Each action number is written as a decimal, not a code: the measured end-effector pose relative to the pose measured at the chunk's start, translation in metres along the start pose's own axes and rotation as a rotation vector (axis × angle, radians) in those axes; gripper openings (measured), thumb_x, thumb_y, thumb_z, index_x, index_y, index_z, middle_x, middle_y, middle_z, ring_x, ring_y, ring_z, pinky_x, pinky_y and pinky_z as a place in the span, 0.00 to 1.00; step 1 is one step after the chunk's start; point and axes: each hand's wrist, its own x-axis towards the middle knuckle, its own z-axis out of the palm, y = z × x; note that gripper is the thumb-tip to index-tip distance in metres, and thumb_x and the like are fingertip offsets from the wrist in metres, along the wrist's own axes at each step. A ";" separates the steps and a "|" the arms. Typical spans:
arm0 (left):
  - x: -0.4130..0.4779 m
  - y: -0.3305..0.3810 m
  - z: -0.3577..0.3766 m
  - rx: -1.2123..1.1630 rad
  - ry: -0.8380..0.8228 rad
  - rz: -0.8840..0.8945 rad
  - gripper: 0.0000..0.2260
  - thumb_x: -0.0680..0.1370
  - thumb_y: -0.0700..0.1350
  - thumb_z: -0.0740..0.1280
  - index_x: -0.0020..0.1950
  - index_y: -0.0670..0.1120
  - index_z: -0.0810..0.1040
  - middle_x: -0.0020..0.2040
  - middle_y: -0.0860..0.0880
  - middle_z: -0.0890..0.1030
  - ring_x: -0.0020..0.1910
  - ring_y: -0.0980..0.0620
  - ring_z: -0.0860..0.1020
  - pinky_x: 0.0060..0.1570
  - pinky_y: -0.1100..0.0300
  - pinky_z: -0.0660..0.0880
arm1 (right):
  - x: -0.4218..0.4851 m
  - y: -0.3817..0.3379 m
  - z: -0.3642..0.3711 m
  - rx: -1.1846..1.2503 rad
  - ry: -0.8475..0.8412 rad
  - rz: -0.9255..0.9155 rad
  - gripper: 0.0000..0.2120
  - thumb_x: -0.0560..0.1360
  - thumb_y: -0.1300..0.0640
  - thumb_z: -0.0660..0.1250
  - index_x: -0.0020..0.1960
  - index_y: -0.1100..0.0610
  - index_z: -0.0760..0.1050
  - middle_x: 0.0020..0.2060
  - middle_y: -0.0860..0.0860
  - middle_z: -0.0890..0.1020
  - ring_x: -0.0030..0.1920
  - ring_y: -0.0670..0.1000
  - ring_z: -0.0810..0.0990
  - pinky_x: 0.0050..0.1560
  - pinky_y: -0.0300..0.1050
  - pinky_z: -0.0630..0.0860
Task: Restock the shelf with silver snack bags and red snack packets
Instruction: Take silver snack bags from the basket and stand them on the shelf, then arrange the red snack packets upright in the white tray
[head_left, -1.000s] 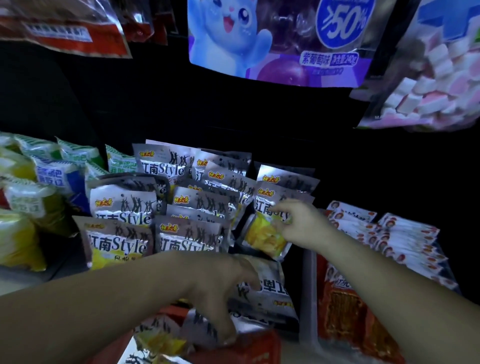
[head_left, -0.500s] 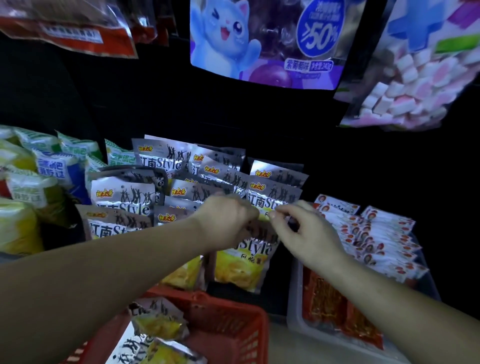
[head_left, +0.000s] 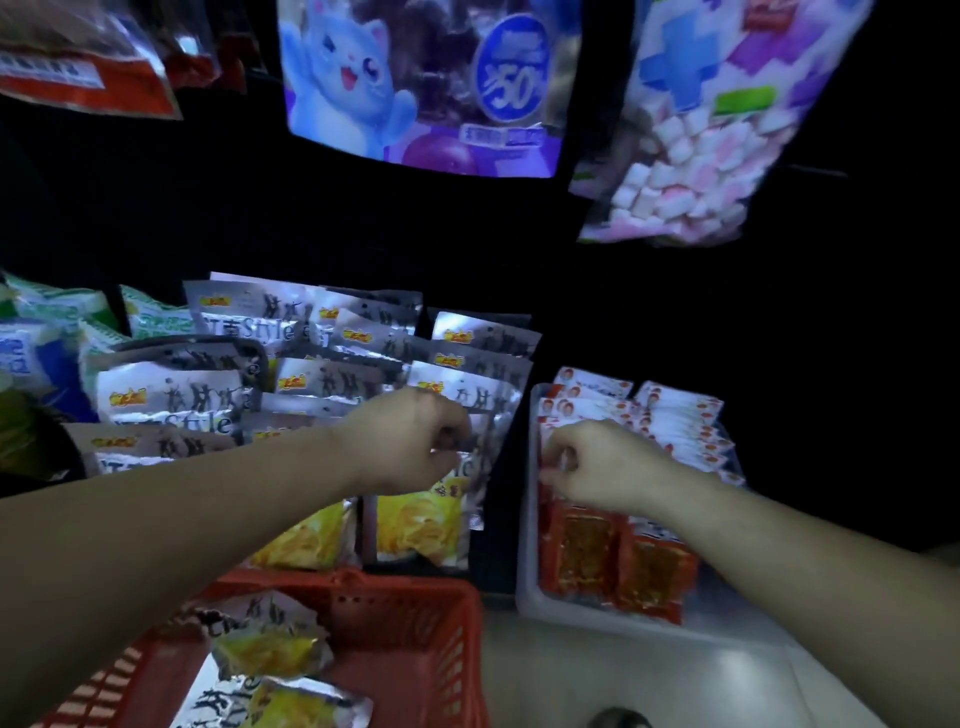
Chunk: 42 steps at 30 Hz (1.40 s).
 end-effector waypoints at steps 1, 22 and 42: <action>0.001 0.013 0.001 -0.027 -0.018 -0.009 0.09 0.80 0.47 0.67 0.59 0.52 0.82 0.53 0.55 0.83 0.50 0.53 0.80 0.48 0.58 0.76 | -0.009 0.017 -0.003 -0.009 -0.040 0.055 0.10 0.79 0.41 0.67 0.52 0.46 0.80 0.49 0.49 0.83 0.48 0.53 0.82 0.51 0.55 0.81; 0.054 0.111 0.132 -0.276 0.024 -0.174 0.08 0.80 0.43 0.66 0.54 0.51 0.83 0.48 0.52 0.85 0.45 0.52 0.83 0.47 0.54 0.83 | -0.056 0.149 0.105 0.345 -0.412 0.195 0.36 0.81 0.42 0.66 0.83 0.46 0.53 0.82 0.47 0.58 0.80 0.48 0.60 0.76 0.36 0.57; 0.021 0.114 0.148 -0.513 0.338 -0.293 0.13 0.74 0.39 0.72 0.56 0.51 0.84 0.47 0.56 0.75 0.41 0.61 0.75 0.41 0.66 0.72 | -0.005 0.089 0.071 0.236 0.168 0.169 0.25 0.76 0.47 0.74 0.70 0.47 0.70 0.66 0.47 0.73 0.60 0.53 0.79 0.55 0.52 0.79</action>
